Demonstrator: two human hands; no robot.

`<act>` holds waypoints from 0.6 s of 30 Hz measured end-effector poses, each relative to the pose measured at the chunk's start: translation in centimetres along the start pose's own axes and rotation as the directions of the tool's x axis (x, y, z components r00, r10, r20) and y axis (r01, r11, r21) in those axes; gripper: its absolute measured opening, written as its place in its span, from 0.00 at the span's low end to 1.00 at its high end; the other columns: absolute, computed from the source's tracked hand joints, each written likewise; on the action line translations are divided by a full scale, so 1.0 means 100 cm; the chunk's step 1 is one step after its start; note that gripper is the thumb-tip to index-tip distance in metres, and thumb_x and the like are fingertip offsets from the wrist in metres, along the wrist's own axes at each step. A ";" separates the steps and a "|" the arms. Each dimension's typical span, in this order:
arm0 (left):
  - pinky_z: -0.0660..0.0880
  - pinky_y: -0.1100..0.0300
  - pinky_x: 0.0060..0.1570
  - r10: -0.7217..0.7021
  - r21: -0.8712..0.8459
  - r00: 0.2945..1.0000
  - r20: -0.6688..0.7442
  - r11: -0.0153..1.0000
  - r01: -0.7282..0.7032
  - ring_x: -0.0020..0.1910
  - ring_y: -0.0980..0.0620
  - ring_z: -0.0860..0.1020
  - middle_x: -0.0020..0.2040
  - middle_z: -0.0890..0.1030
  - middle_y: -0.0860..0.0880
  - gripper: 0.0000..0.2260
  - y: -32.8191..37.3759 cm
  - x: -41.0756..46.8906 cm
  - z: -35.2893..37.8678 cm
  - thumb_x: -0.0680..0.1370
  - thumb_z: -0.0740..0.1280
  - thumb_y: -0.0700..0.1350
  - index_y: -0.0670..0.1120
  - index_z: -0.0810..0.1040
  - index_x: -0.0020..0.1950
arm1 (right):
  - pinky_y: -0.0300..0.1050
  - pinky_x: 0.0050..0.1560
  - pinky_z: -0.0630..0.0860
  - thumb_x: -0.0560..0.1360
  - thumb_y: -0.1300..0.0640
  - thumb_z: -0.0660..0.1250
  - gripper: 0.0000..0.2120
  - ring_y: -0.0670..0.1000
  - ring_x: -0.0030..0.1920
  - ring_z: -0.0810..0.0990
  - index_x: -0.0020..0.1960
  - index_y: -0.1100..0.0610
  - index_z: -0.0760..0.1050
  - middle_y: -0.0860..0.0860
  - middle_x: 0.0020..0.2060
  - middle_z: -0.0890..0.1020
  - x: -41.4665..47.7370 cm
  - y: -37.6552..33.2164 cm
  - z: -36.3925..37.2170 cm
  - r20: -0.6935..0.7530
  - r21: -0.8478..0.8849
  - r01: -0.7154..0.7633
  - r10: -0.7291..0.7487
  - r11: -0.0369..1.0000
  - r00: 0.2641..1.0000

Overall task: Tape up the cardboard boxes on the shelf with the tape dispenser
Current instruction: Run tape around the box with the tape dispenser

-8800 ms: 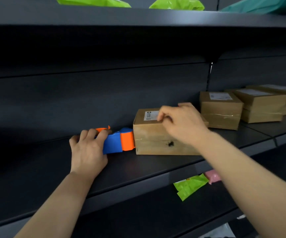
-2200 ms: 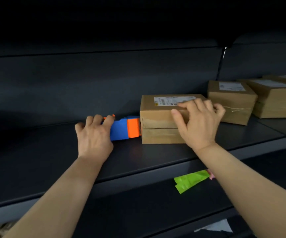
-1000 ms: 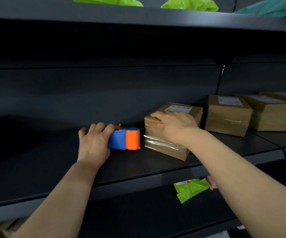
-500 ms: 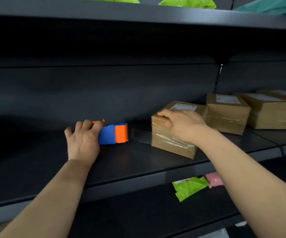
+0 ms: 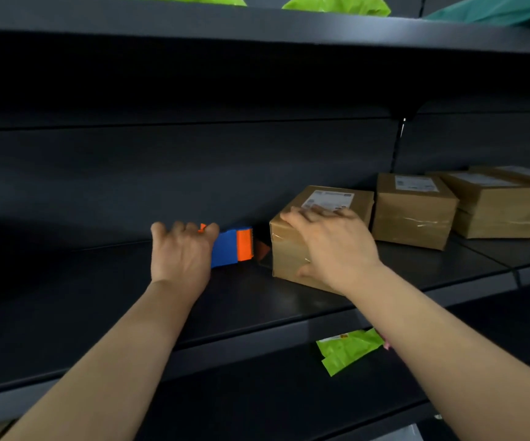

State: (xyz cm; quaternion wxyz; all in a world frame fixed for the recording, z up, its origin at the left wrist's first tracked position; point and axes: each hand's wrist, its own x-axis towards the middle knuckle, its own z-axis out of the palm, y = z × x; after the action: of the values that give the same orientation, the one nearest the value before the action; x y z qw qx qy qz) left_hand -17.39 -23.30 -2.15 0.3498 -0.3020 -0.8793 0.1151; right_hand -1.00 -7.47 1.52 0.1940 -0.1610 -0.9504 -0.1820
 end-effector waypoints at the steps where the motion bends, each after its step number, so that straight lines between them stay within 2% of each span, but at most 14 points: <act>1: 0.66 0.49 0.54 0.018 0.022 1.000 0.017 1.000 -0.019 0.49 0.49 0.76 0.48 0.78 0.52 0.20 0.002 0.001 -0.006 0.72 0.66 0.44 0.54 0.68 0.63 | 0.52 0.67 0.64 0.66 0.41 0.76 0.46 0.52 0.72 0.67 0.75 0.47 0.55 0.47 0.73 0.67 0.000 0.000 0.001 -0.014 -0.004 0.006 -0.006 1.000 1.000; 5: 0.64 0.47 0.57 0.047 0.073 0.996 0.072 0.996 -0.052 0.45 0.49 0.76 0.41 0.73 0.51 0.20 0.014 0.013 -0.027 0.71 0.70 0.46 0.54 0.69 0.61 | 0.50 0.63 0.68 0.66 0.40 0.75 0.45 0.53 0.68 0.72 0.75 0.48 0.56 0.48 0.70 0.71 0.001 0.004 -0.002 -0.031 0.007 0.020 -0.020 1.000 0.999; 8: 0.64 0.48 0.56 0.028 0.060 0.982 0.185 0.997 -0.040 0.39 0.49 0.73 0.37 0.72 0.51 0.21 0.027 0.026 -0.039 0.71 0.71 0.48 0.53 0.68 0.61 | 0.50 0.59 0.70 0.66 0.39 0.75 0.43 0.54 0.62 0.76 0.74 0.47 0.57 0.49 0.65 0.76 0.002 0.005 -0.006 -0.033 0.004 0.023 -0.023 1.000 0.999; 10: 0.64 0.49 0.57 -0.018 0.059 0.971 0.237 0.998 0.004 0.45 0.49 0.77 0.45 0.79 0.52 0.20 0.030 0.032 -0.039 0.72 0.70 0.47 0.51 0.69 0.62 | 0.50 0.58 0.71 0.65 0.39 0.75 0.43 0.53 0.59 0.78 0.73 0.46 0.58 0.48 0.62 0.78 0.003 0.006 -0.006 -0.033 0.011 0.026 -0.026 1.000 0.999; 11: 0.64 0.50 0.57 -0.048 0.064 0.966 0.254 0.997 0.033 0.49 0.50 0.78 0.50 0.80 0.53 0.20 0.030 0.034 -0.036 0.72 0.70 0.46 0.51 0.70 0.62 | 0.50 0.59 0.71 0.65 0.39 0.75 0.43 0.53 0.59 0.78 0.73 0.46 0.58 0.48 0.62 0.78 0.003 0.007 -0.005 -0.033 0.016 0.028 -0.028 0.999 0.999; 13: 0.65 0.50 0.58 -0.091 0.064 0.958 0.273 0.995 0.076 0.53 0.49 0.79 0.54 0.80 0.51 0.20 0.025 0.033 -0.025 0.72 0.70 0.48 0.49 0.70 0.63 | 0.50 0.59 0.71 0.65 0.38 0.76 0.43 0.53 0.60 0.77 0.73 0.45 0.58 0.48 0.62 0.78 0.003 0.008 -0.004 -0.028 0.032 0.030 -0.029 0.999 0.999; 15: 0.67 0.50 0.57 -0.110 0.050 0.958 0.266 0.994 0.100 0.54 0.48 0.79 0.56 0.79 0.49 0.28 0.019 0.029 -0.014 0.73 0.69 0.58 0.47 0.67 0.67 | 0.50 0.58 0.71 0.64 0.38 0.76 0.43 0.53 0.58 0.78 0.72 0.45 0.58 0.47 0.61 0.78 0.004 0.009 -0.003 -0.034 0.037 0.031 -0.029 0.999 0.999; 17: 0.68 0.49 0.56 -0.102 0.020 0.955 0.280 0.995 0.100 0.58 0.46 0.76 0.62 0.75 0.46 0.41 0.017 0.025 -0.004 0.72 0.61 0.71 0.45 0.58 0.75 | 0.50 0.57 0.71 0.63 0.36 0.75 0.43 0.53 0.56 0.79 0.72 0.44 0.58 0.47 0.60 0.79 0.005 0.010 -0.002 -0.039 0.037 0.031 -0.030 0.999 0.999; 18: 0.68 0.49 0.56 -0.093 -0.013 0.956 0.278 0.995 0.101 0.60 0.45 0.74 0.64 0.73 0.45 0.44 0.018 0.023 0.000 0.71 0.57 0.74 0.45 0.55 0.76 | 0.49 0.57 0.71 0.63 0.36 0.75 0.43 0.53 0.55 0.79 0.71 0.44 0.58 0.47 0.60 0.79 0.006 0.010 -0.001 -0.043 0.037 0.032 -0.031 0.999 0.999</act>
State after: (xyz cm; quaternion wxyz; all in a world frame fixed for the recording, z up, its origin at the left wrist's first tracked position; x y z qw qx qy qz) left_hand -17.87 -20.50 -1.66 0.2244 -0.2442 -0.9348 0.1269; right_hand -1.07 -6.47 2.16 0.2143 -0.1383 -0.9518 -0.1703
